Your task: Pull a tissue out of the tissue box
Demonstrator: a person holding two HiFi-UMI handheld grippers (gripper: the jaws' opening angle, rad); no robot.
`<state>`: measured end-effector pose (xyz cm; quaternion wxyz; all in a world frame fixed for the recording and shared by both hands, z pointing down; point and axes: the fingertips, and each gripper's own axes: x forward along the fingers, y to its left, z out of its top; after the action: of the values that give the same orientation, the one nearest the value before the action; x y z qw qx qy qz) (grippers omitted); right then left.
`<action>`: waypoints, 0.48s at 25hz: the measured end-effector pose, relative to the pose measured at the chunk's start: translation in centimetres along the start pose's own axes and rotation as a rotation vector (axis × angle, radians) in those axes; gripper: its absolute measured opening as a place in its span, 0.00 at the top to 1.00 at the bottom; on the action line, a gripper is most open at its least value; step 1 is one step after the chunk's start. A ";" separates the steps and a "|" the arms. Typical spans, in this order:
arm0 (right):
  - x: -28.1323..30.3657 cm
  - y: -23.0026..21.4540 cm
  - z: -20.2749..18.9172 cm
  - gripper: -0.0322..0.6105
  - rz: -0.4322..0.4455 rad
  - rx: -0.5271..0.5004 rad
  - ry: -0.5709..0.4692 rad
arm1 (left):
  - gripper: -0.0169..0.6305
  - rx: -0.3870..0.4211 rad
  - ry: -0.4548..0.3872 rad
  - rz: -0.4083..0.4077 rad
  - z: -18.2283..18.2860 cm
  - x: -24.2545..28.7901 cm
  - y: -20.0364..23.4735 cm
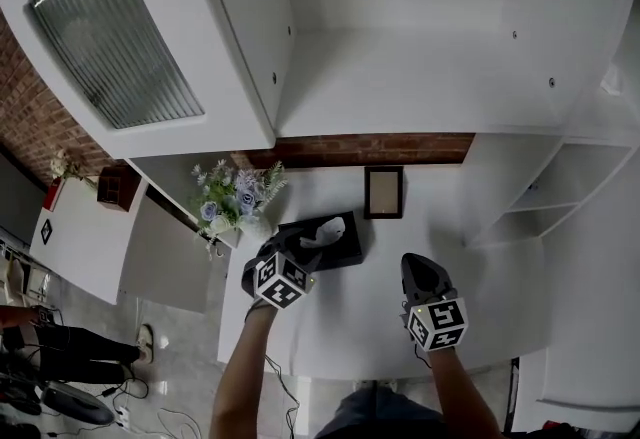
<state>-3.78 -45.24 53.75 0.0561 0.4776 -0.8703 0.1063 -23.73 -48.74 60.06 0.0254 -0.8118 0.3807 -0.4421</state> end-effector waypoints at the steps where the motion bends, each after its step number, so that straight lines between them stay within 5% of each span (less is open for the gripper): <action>1: 0.0 -0.1 -0.1 0.95 0.001 -0.002 0.003 | 0.64 0.044 0.037 -0.003 -0.5 0.4 0.0; 6: 0.2 -0.4 -0.3 0.95 0.000 -0.004 0.013 | 0.66 0.218 0.161 -0.008 -1.9 2.1 -0.5; 12: 0.0 -0.4 -0.7 0.95 -0.004 -0.012 0.026 | 0.71 0.282 0.218 0.032 -2.1 3.4 -0.2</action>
<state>-3.49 -45.28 54.43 0.0705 0.4774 -0.8692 0.1073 -24.06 -50.14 63.84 0.1048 -0.7411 0.3283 -0.5761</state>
